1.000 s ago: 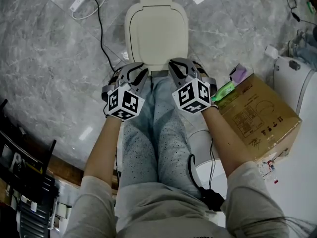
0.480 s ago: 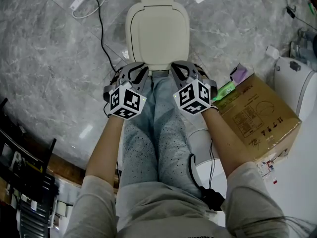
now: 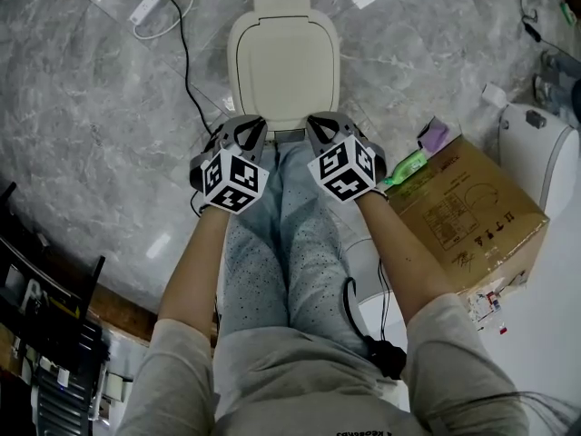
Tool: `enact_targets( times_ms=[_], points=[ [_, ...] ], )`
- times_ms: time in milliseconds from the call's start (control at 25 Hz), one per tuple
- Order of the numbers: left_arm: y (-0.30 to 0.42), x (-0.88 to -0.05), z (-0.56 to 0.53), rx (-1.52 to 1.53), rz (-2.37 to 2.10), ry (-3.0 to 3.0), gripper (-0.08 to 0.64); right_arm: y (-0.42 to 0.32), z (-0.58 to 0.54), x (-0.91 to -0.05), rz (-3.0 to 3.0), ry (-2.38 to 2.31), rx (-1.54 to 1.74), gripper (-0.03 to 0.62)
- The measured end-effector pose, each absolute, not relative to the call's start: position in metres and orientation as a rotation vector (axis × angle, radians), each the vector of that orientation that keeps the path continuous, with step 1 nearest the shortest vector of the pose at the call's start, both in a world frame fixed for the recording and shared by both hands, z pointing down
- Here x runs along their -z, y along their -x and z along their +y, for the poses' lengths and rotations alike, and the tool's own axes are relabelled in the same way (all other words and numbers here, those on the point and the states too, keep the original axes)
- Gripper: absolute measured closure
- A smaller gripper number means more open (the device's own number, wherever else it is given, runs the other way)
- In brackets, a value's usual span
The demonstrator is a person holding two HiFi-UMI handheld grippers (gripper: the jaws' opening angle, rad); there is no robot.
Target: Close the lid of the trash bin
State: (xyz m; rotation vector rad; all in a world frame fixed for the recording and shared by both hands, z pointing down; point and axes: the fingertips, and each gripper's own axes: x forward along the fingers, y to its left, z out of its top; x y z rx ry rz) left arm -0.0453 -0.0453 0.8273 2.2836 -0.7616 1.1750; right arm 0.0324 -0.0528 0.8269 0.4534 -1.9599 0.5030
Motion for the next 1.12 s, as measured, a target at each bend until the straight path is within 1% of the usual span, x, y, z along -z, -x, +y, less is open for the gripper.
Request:
enact_targets(
  times_ms=[120,480,720,1120],
  points=[
    [0.039,-0.808,-0.052,-1.151,-0.759,-2.257,0.529,-0.031,-0.058,-0.804,-1.976,-0.51,-0.58,0.558],
    [0.03,-0.711,-0.071,-1.044,-0.814,-2.237,0.54,-0.027,-0.071,-0.704,-2.022,-0.639,-0.614,0.558],
    [0.028,-0.618,-0.078,-0.942,-0.912,-2.234,0.54,-0.022,-0.082,-0.613,-2.079,-0.747,-0.604,0.558],
    [0.032,-0.436,-0.092,-0.697,-1.183,-2.255,0.54,-0.019,-0.092,-0.431,-2.237,-0.995,-0.583,0.56]
  ],
)
